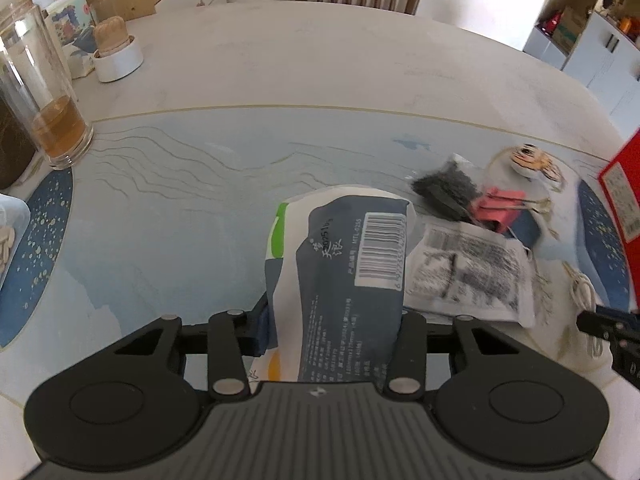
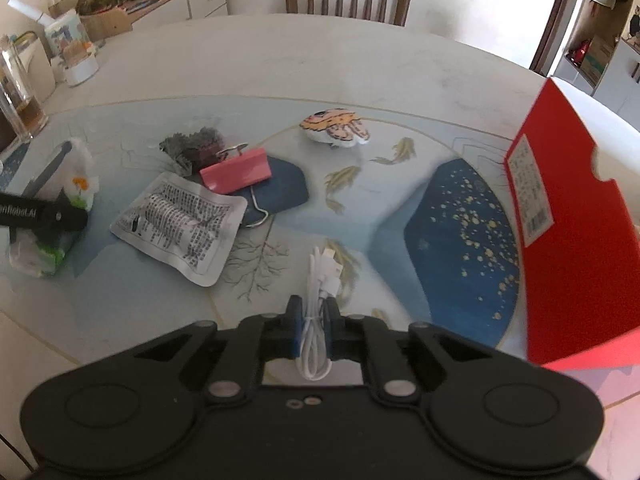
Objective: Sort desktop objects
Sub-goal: 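Carry the snack bag and USB cable into the red shoebox with both tools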
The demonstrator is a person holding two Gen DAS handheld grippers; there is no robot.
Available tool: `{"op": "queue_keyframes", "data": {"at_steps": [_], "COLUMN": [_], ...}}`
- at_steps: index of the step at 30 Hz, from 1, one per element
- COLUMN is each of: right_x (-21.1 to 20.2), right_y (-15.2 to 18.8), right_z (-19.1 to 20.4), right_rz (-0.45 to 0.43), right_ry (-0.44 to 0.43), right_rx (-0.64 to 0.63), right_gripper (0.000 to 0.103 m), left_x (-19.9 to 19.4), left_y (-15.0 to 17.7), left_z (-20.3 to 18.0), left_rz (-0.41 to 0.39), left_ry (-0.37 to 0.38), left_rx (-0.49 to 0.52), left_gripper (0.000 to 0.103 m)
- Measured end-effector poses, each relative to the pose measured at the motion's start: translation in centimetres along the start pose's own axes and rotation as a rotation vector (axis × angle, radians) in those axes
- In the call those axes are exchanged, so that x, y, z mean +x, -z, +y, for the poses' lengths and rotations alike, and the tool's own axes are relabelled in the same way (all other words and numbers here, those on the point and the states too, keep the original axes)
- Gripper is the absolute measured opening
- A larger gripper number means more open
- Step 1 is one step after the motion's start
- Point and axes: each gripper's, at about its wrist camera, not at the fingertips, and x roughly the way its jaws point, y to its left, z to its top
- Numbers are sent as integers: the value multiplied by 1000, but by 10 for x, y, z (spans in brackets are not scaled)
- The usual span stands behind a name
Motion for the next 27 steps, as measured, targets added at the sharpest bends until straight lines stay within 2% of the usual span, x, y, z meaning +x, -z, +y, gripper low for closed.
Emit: {"op": "queue_keyframes", "data": {"at_steps": [14,27], "right_x": [-38,-89], "right_y": [20,25], "right_z": [-37,-87], "right_rz": [-34,-101], "right_ry": [-65,-125], "right_rx": [68,115], "right_gripper": [9,9], "left_x": [-33,-63], "left_y": [20,18], "left_z": [-42,-112], "left_rz": [1,-8], "left_ry": [77,128], "left_rx": [34,123], "left_gripper": [42,42]}}
